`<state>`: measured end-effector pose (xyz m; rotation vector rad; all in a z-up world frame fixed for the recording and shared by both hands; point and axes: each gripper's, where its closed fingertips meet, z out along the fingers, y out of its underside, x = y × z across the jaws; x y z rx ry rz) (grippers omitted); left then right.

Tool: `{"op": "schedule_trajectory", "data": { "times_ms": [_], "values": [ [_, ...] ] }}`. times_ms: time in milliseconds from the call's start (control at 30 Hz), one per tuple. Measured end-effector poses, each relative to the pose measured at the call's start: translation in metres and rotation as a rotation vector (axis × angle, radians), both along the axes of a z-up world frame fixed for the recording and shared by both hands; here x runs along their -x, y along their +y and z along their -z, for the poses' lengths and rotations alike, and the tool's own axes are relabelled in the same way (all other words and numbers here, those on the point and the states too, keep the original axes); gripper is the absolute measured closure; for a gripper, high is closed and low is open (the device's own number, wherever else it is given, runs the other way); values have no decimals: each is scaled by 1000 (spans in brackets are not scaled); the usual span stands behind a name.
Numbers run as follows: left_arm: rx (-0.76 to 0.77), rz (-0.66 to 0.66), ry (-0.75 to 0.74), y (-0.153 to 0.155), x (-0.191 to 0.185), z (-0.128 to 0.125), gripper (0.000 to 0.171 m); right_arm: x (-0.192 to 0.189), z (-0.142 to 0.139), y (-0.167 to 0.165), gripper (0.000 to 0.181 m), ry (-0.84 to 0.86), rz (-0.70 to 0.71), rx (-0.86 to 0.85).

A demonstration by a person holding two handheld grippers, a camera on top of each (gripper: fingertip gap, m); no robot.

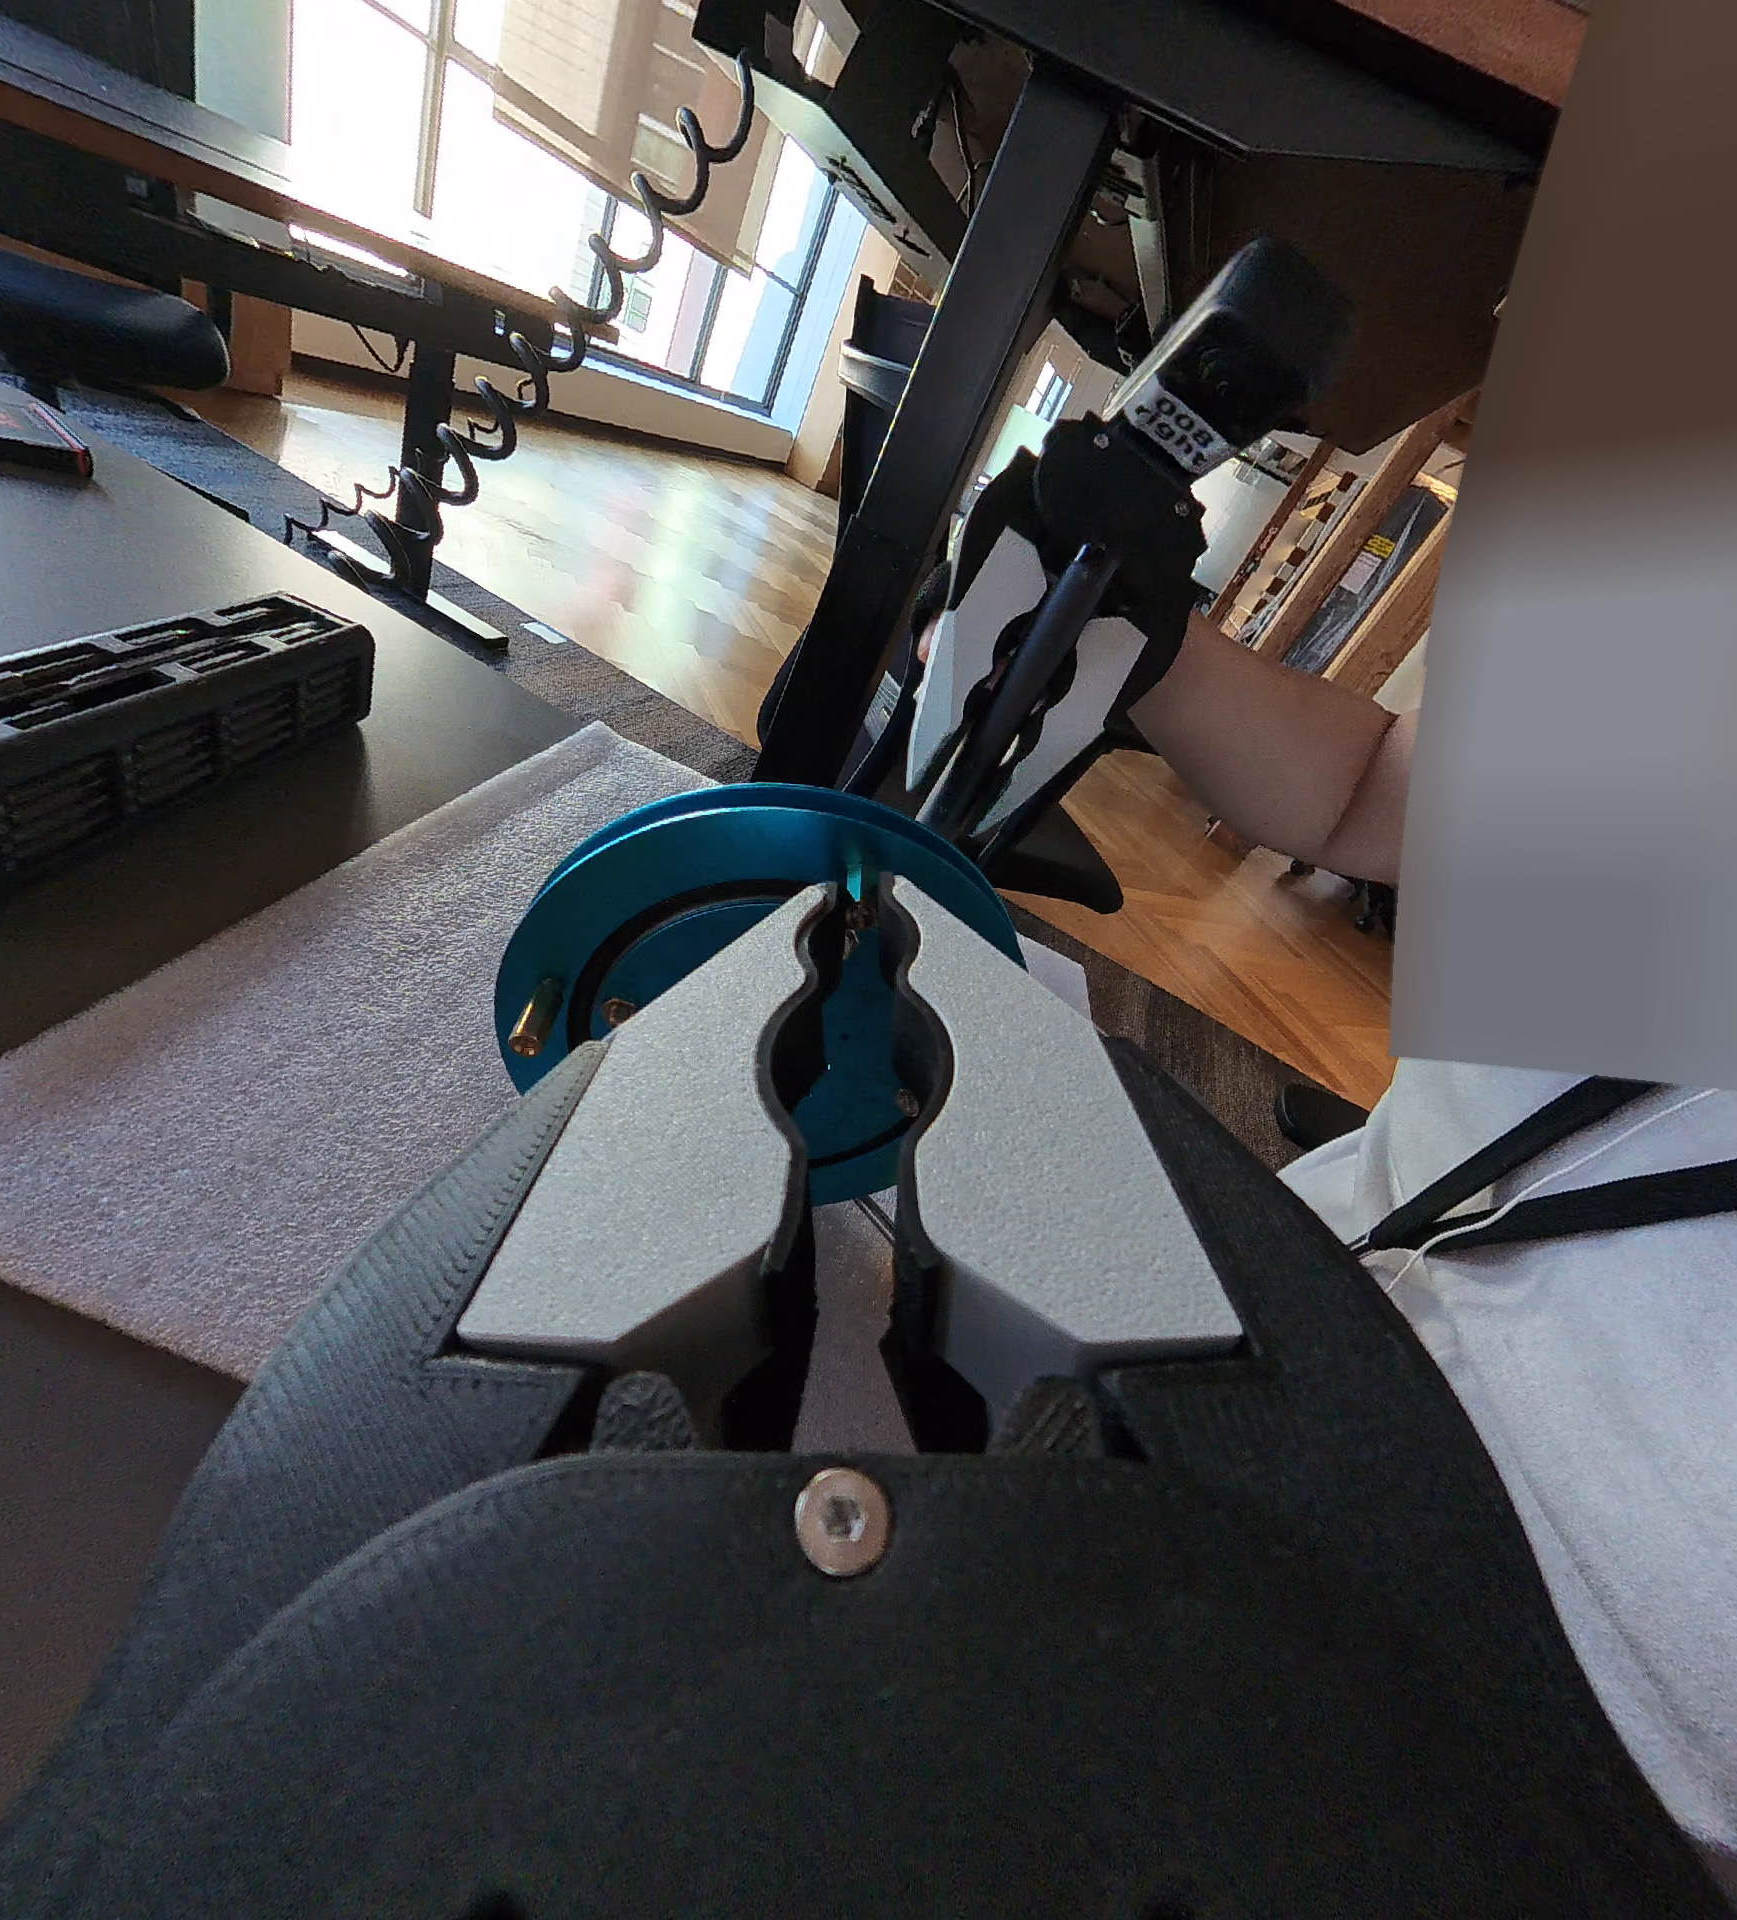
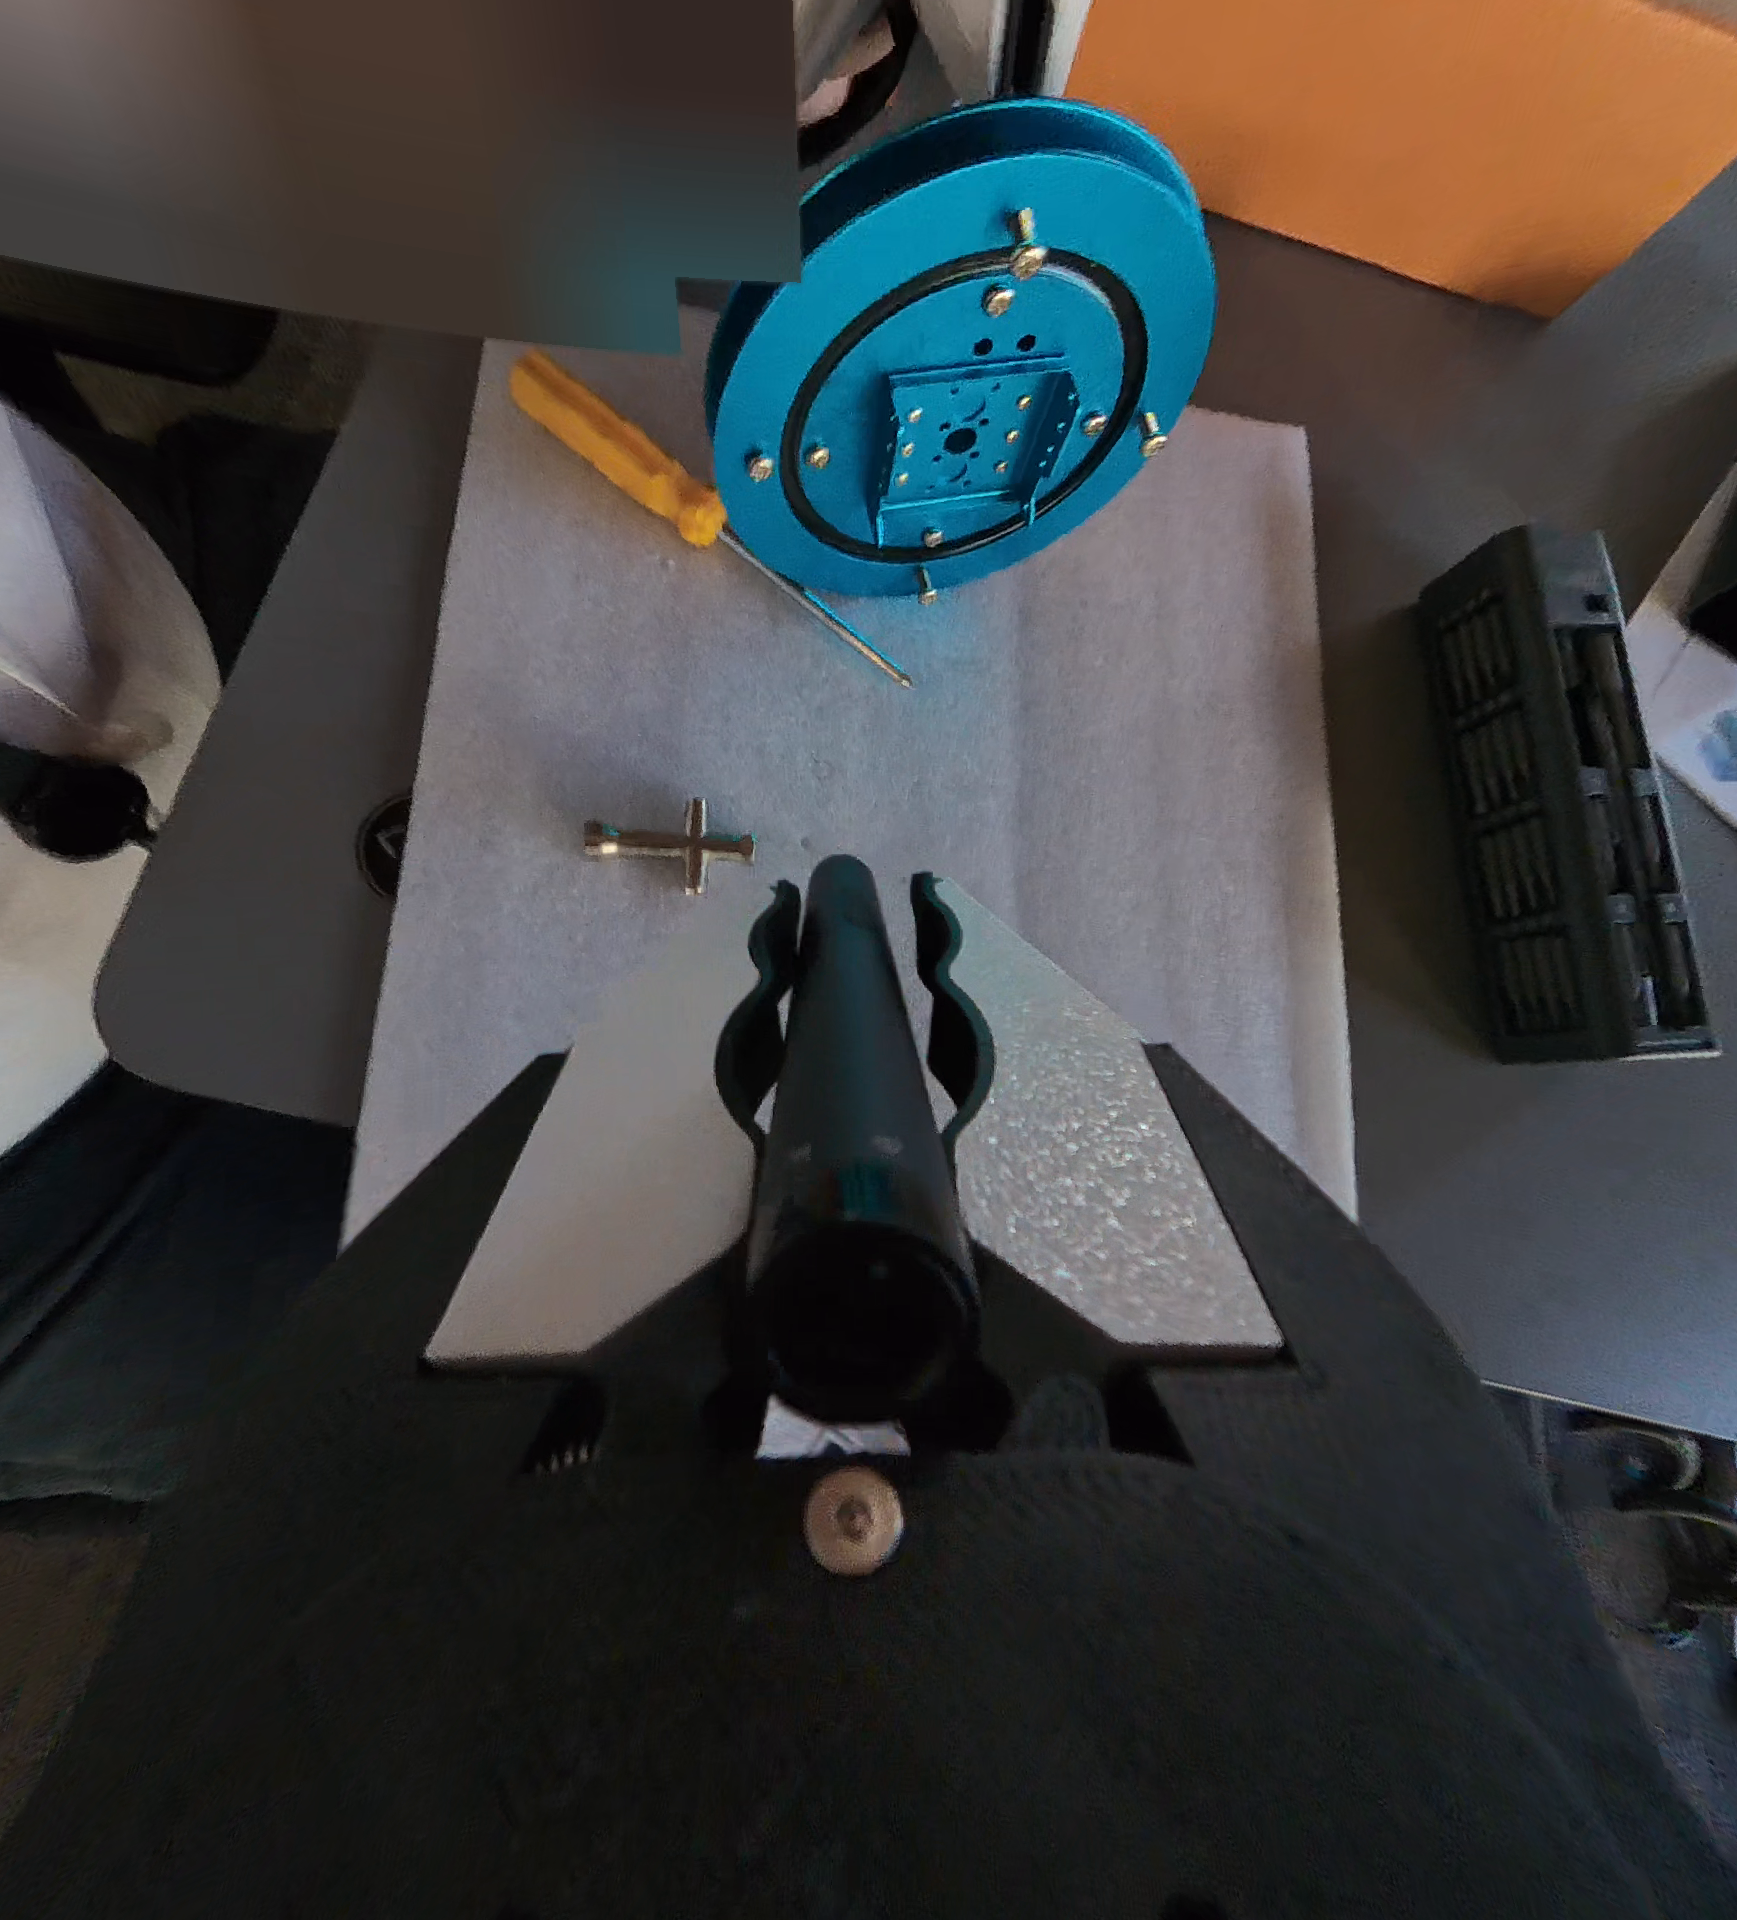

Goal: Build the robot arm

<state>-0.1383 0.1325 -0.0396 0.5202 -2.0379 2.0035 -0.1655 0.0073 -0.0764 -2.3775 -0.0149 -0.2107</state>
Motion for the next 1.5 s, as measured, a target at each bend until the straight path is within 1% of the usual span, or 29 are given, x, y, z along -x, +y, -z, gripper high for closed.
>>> {"op": "schedule_trajectory", "data": {
  "times_ms": [100, 167, 200, 267, 333, 433, 500, 600, 700, 800, 867, 967, 1033, 1100, 1233, 1267, 1367, 1433, 1500],
  "values": [
    [1, 4, 3, 0, 0, 0, 167, 7, 4, -3, 159, -73, -99, 45],
    [1, 3, 4, 0, 0, 0, 167, 10, 2, 0, 159, -172, -172, 64],
    [1, 2, 4, 0, 0, 0, 167, 11, 1, 2, 159, -210, -198, 73],
    [1, -1, 4, 0, -1, 0, 168, 11, -1, 7, 159, -229, -211, 68],
    [1, -2, 4, 0, -1, 0, 167, 9, -3, 12, 159, -195, -192, 31],
    [1, -1, 4, 0, -1, 0, 167, 1, -9, 18, 162, -126, -107, -58],
    [1, -3, 5, 0, -1, 0, 168, 1, -8, 18, 164, -90, -89, -74],
    [3, -2, 8, 0, -1, 0, 167, 2, -5, 13, 162, -105, -102, -40],
    [2, 2, 7, -1, 0, 0, 167, -2, 1, 5, 153, -149, -104, 44],
    [2, 0, 7, -1, 0, 0, 167, 0, 5, -1, 153, -184, -133, 123],
    [2, 2, 10, -1, 0, 0, 167, 0, 5, -1, 154, -221, -156, 136],
    [1, 4, 8, -1, 0, 0, 167, 2, 2, 6, 158, -181, -149, 68],
    [0, 5, 7, -1, 0, 0, 168, -1, -3, 14, 161, -121, -96, -44],
    [1, 2, 6, -1, 0, 0, 167, -7, -5, 17, 158, -54, -30, -106],
    [4, 2, 11, -1, -1, 0, 167, -9, -1, 9, 157, -81, -32, -69],
    [4, 4, 12, -1, -1, 0, 167, -7, 0, 8, 160, -74, -36, -59],
    [2, 6, 10, -1, 0, 0, 167, -5, 2, 6, 160, -90, -66, -27],
    [1, 4, 7, -1, 0, 1, 167, -6, 1, 7, 160, -97, -65, -35],
    [1, 3, 7, -1, 0, 0, 167, -11, 0, 8, 156, -71, -25, -70]
  ]
}}
